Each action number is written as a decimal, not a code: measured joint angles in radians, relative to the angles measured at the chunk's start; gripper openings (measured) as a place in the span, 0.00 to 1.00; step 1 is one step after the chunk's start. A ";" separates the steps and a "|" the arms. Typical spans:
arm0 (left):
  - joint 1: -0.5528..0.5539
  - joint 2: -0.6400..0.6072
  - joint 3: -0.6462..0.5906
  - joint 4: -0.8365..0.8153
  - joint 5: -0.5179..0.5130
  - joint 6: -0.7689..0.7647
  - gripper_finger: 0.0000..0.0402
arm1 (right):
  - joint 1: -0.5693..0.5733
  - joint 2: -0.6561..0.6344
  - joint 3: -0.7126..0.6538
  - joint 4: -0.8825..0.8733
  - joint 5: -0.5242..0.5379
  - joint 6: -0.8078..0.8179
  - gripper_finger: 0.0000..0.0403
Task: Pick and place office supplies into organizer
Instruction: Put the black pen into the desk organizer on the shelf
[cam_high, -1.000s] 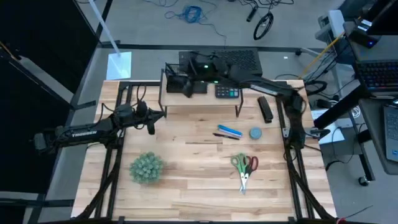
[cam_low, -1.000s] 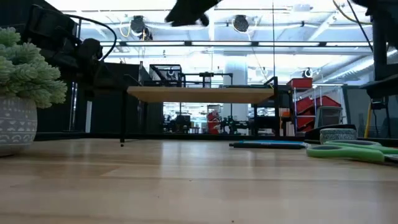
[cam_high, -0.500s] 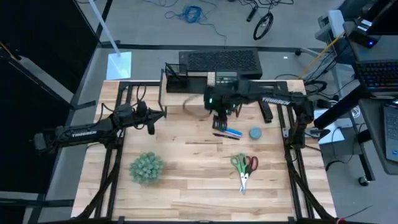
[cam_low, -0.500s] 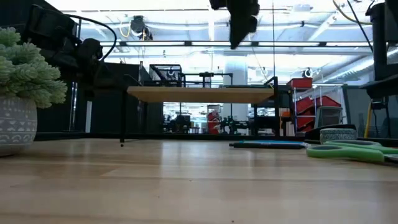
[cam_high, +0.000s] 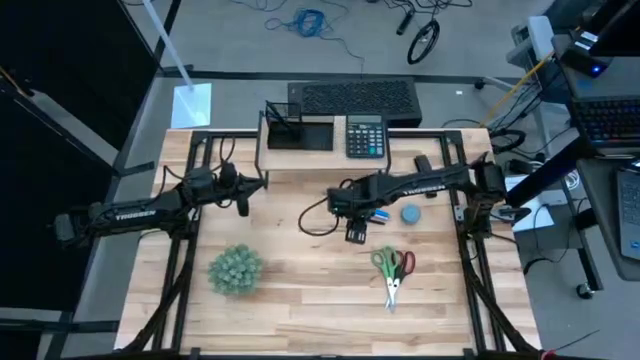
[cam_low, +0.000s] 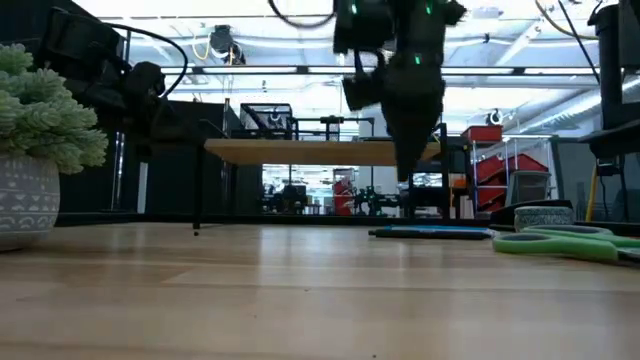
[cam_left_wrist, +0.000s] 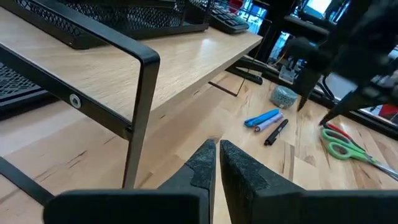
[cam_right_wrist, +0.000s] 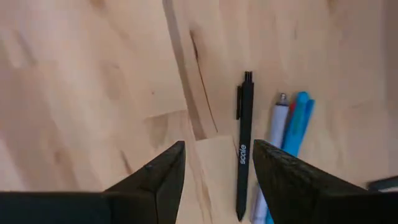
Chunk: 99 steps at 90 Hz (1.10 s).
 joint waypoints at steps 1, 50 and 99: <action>0.000 0.000 0.000 0.000 0.000 0.000 0.03 | -0.001 0.000 -0.007 0.009 0.002 0.001 0.42; 0.000 0.000 0.000 0.000 0.000 0.000 0.03 | -0.010 0.000 -0.226 0.307 0.124 0.020 0.42; 0.000 0.000 0.000 0.000 0.000 0.000 0.03 | -0.038 0.001 -0.272 0.382 0.112 0.004 0.39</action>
